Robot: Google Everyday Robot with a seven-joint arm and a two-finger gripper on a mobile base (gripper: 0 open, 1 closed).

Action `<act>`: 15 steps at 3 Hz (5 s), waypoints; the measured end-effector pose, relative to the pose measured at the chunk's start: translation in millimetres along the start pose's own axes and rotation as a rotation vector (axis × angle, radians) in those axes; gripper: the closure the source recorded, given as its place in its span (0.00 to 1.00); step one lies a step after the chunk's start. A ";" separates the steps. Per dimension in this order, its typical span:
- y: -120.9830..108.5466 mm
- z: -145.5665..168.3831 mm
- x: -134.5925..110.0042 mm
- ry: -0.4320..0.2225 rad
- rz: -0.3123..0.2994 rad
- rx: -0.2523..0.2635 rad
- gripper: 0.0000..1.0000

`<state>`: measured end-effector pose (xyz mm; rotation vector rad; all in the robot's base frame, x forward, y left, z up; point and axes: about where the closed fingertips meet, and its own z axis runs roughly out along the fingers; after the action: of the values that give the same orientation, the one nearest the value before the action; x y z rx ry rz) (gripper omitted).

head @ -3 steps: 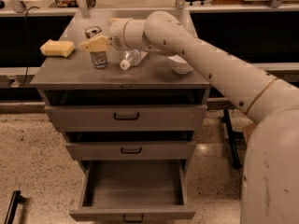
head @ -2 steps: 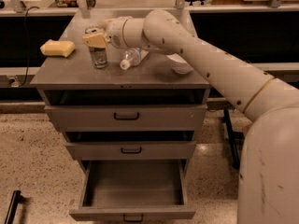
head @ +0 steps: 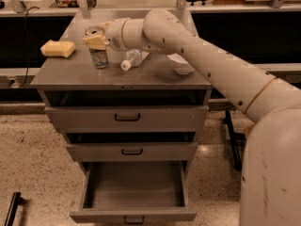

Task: Place redbull can into bottom drawer

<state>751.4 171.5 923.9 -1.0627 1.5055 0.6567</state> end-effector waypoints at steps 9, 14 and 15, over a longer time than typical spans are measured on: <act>160.6 -162.8 74.0 -0.198 -0.030 -0.290 1.00; 197.3 -122.9 226.7 0.012 -0.079 -0.346 1.00; 194.5 -119.5 258.0 0.026 -0.047 -0.344 1.00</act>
Offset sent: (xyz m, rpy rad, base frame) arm -0.1386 -0.0697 0.1180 0.1674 -0.4710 0.2410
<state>531.5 86.1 672.8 -1.3663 1.4144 0.8926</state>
